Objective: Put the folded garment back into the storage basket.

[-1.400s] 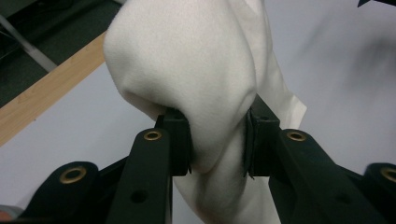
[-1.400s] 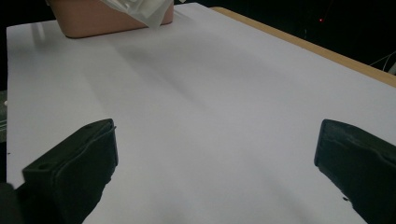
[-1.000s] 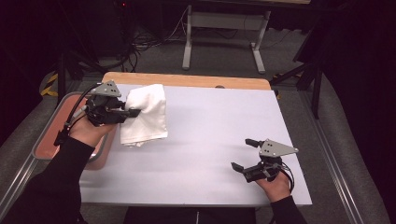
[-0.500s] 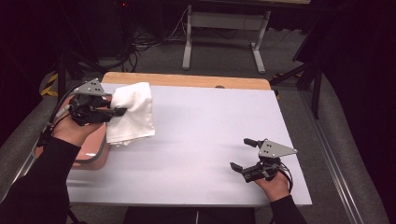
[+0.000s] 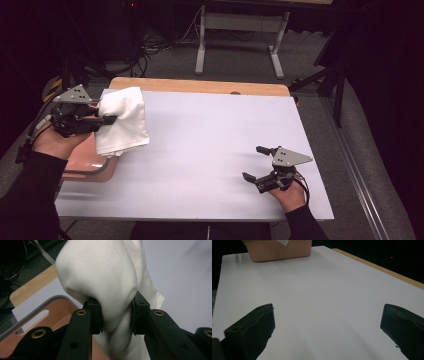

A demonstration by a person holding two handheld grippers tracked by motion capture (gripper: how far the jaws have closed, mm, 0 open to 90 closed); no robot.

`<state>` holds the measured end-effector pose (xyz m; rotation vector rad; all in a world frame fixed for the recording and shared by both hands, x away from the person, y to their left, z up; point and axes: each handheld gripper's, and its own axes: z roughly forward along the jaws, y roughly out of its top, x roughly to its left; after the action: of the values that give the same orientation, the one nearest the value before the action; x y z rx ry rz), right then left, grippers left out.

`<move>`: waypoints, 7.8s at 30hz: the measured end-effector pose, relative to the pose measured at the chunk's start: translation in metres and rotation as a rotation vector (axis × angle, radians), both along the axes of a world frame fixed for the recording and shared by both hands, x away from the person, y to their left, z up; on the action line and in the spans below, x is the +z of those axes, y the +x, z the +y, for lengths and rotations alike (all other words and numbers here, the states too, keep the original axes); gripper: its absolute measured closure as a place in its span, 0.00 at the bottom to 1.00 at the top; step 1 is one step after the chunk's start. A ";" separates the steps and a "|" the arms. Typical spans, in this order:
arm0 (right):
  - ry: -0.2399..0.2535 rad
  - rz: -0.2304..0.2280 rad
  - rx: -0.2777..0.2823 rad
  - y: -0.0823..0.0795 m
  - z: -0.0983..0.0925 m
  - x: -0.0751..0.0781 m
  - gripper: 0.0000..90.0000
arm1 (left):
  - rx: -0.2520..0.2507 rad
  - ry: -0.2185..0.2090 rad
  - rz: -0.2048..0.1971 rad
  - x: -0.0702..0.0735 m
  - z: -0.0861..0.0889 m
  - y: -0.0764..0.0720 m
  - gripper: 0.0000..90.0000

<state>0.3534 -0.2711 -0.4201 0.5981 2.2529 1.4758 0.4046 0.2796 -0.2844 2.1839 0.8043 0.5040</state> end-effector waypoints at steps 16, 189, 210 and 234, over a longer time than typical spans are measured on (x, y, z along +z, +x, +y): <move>-0.016 0.020 0.015 0.001 0.005 -0.001 0.00 | 0.042 0.042 0.019 0.003 0.036 -0.002 0.76; -0.030 0.024 0.092 -0.008 0.015 -0.002 0.00 | -0.112 0.212 0.569 -0.119 0.029 0.053 0.98; -0.004 0.005 0.084 -0.007 0.011 0.005 0.00 | -0.092 -0.049 0.205 -0.055 -0.004 0.011 0.32; 0.008 -0.005 0.088 -0.011 0.010 0.008 0.00 | -0.269 -0.398 -0.017 -0.094 -0.084 -0.031 0.03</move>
<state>0.3419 -0.2614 -0.4121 0.5028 2.2974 1.5263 0.3740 0.1956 -0.3783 1.8743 0.5356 0.2047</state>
